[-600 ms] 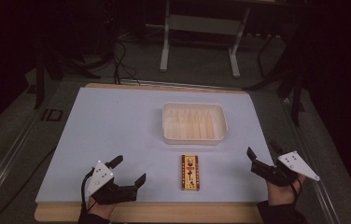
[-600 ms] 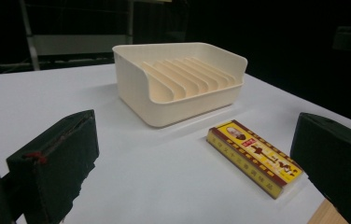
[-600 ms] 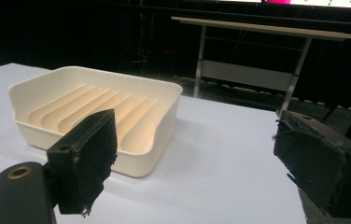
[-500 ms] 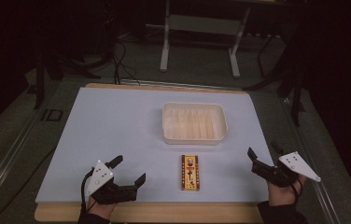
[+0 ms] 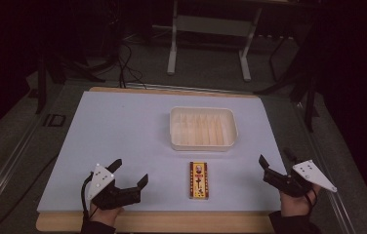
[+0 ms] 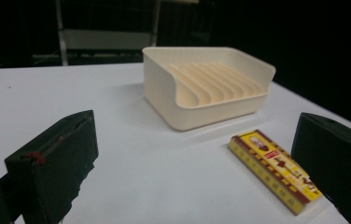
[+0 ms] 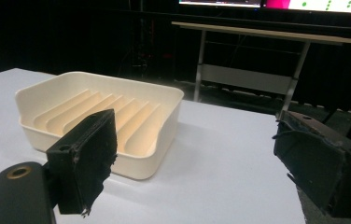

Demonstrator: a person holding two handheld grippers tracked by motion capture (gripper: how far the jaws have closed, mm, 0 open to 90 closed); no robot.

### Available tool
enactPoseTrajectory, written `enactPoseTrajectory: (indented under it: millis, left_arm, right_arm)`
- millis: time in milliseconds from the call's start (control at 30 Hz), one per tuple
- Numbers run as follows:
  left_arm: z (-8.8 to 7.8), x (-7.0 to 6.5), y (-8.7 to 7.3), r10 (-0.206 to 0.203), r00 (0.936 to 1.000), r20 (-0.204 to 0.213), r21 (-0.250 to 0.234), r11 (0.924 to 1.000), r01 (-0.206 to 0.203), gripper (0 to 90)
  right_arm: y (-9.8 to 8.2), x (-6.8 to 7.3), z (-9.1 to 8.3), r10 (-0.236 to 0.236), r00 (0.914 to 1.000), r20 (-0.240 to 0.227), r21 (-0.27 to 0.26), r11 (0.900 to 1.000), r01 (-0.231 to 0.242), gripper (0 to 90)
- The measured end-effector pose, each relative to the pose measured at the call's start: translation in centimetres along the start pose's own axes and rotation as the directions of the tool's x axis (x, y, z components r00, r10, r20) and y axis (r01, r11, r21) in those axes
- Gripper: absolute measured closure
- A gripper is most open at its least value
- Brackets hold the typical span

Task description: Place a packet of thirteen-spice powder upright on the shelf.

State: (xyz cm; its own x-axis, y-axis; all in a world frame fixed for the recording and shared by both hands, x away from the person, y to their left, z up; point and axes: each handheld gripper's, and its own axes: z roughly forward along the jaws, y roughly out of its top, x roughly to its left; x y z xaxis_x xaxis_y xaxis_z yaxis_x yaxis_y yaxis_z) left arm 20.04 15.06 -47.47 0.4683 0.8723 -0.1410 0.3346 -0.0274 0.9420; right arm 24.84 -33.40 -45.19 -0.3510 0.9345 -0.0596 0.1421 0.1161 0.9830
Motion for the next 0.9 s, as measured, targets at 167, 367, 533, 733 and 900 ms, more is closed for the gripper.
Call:
enactPoseTrajectory:
  millis: [167, 367, 533, 733, 900]
  left_arm:
    - [0.2, -0.6, 0.7, 0.028, 0.999, 0.035, 0.038, 0.9989, -0.029, 1.7]
    - [0.7, -3.0, 2.0, 0.056, 0.9961, 0.068, 0.039, 0.9975, -0.059, 1.8]
    - [1.6, -4.1, 2.6, 0.029, 0.9928, 0.116, 0.061, 0.9975, -0.036, 1.8]
    - [3.1, -5.7, 3.0, -0.003, 0.9894, 0.145, 0.09, 0.9959, -0.01, 1.7]
    - [3.9, -6.6, 3.0, -0.002, 0.992, 0.126, 0.116, 0.9932, -0.012, 1.8]
  right_arm:
    - [0.2, 0.3, -0.2, -0.012, 0.9999, -0.004, -0.011, 1.0, 0.012, 13.0]
    - [0.3, 0.7, -0.2, -0.024, 0.9996, -0.013, -0.01, 1.0, 0.024, 13.0]
    - [0.3, 0.7, -0.3, -0.025, 0.9995, -0.02, -0.01, 1.0, 0.025, 13.0]
    - [0.3, 1.0, -0.4, -0.031, 0.9991, -0.028, -0.016, 0.999, 0.031, 13.0]
    - [0.4, 1.3, -0.4, -0.042, 0.9985, -0.036, -0.017, 0.999, 0.042, 13.0]
